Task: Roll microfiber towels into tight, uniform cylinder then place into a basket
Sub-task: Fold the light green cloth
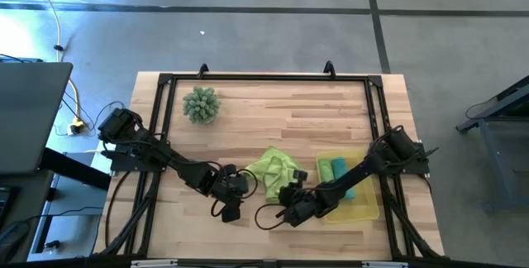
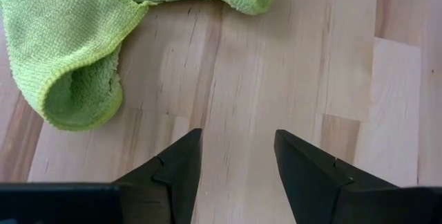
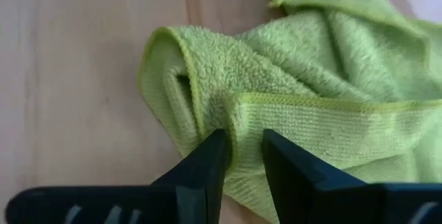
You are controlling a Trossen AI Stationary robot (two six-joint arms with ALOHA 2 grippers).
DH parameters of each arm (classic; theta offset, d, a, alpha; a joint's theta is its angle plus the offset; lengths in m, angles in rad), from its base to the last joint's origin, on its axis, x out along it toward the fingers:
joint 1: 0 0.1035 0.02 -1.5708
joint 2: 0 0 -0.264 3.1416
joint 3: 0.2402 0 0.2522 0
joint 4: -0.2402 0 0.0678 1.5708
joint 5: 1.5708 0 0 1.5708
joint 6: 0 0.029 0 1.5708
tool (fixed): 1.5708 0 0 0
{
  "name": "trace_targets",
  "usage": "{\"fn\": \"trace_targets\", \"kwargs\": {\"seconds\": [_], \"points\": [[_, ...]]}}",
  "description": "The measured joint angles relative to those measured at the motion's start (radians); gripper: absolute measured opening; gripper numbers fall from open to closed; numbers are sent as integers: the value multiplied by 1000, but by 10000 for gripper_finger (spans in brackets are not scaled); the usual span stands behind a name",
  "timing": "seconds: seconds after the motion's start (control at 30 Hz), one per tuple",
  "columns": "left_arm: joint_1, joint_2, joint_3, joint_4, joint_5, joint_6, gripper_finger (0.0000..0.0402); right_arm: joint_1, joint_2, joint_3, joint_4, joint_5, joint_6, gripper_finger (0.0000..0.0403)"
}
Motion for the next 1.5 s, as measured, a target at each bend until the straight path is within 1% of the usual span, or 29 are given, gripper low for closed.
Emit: {"fn": "trace_targets", "kwargs": {"seconds": [0.1, 0.3, 0.33, 0.53, 0.63, 0.73, 0.87, 0.93, 1.0, 1.03, 1.1, 1.2, 1.23, 1.27, 1.33, 1.43, 1.47, 1.5], "points": [[0, 0, 0, 0, 0, 7, 172, 0, 31, 1, 22, 6, 18, 79], [0, 0, 0, -1, 1, 6, 172, 9, 37, 6, 14, 20, 41, 12], [0, 0, 0, -1, 1, 3, 172, 10, 32, 12, -4, 17, 40, 7], [0, 0, 0, 2, 2, 1, 172, 11, -21, 97, -159, -51, 22, 9], [0, 0, 0, 15, -25, 9, 172, 11, -44, 163, -272, -55, -4, 3], [0, 0, 0, 32, -92, 49, 172, 11, -57, 256, -409, -55, -35, 3], [0, 1, 0, 98, -189, 136, 172, 12, -63, 386, -609, -55, -113, 4], [0, 1, 0, 145, -242, 190, 172, 14, -64, 454, -711, -52, -175, 4], [2, 1, 0, 184, -290, 239, 172, 18, -64, 527, -804, -32, -272, 4], [3, 1, 0, 203, -318, 261, 172, 23, -64, 561, -857, -3, -318, 4], [3, 1, 0, 232, -382, 281, 172, 33, -64, 628, -957, 108, -375, 2], [3, 1, 0, 256, -482, 288, 172, 37, -64, 728, -1094, 290, -374, 2], [3, 1, 0, 257, -513, 287, 172, 37, -65, 762, -1124, 329, -360, 2], [3, 1, 0, 258, -541, 279, 172, 35, -66, 797, -1146, 338, -358, 1], [3, 1, 0, 267, -576, 257, 172, 31, -66, 863, -1162, 282, -405, 1], [3, 1, 0, 285, -591, 237, 172, 37, -66, 945, -1163, 145, -565, 1], [3, 1, 0, 292, -597, 236, 172, 41, -66, 967, -1164, 130, -612, 1], [3, 1, 0, 301, -601, 236, 172, 45, -66, 987, -1175, 156, -638, 1]]}}
